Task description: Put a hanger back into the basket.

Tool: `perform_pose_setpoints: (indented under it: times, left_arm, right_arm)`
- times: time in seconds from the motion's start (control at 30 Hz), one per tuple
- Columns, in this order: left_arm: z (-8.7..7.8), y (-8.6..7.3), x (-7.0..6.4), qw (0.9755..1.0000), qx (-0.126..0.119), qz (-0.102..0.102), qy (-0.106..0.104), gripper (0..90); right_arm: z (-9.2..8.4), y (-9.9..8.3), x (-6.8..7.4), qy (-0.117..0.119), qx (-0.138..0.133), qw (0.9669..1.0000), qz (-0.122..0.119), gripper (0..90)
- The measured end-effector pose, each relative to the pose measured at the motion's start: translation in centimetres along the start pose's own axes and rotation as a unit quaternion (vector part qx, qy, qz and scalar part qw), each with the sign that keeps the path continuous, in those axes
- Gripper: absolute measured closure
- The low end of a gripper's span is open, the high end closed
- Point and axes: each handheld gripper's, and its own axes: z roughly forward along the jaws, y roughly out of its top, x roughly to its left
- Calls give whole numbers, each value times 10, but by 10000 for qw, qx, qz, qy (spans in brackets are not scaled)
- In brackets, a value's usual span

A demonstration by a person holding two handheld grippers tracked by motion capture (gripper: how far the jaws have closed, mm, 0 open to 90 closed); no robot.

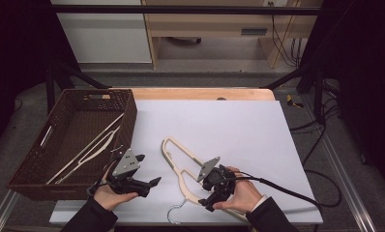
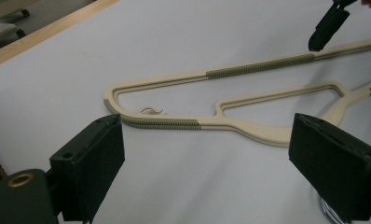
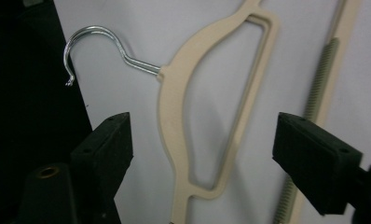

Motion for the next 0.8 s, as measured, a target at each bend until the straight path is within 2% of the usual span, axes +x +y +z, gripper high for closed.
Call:
perform_pose_setpoints:
  times: [0.23, 0.57, 0.8]
  left_arm:
    - [-1, 2, -2, 10000, 26, 74, 2, 100]
    - [1, 1, -2, 9999, 109, 100, -29, 99]
    - [2, 2, -3, 9998, 127, 118, -54, 100]
  right_arm:
    - [15, 9, 5, 268, 327, 9990, -107, 329]
    - [38, 15, 9, 471, 962, 9938, -310, 485]
    - [48, 15, 4, 551, 1145, 9913, -352, 575]
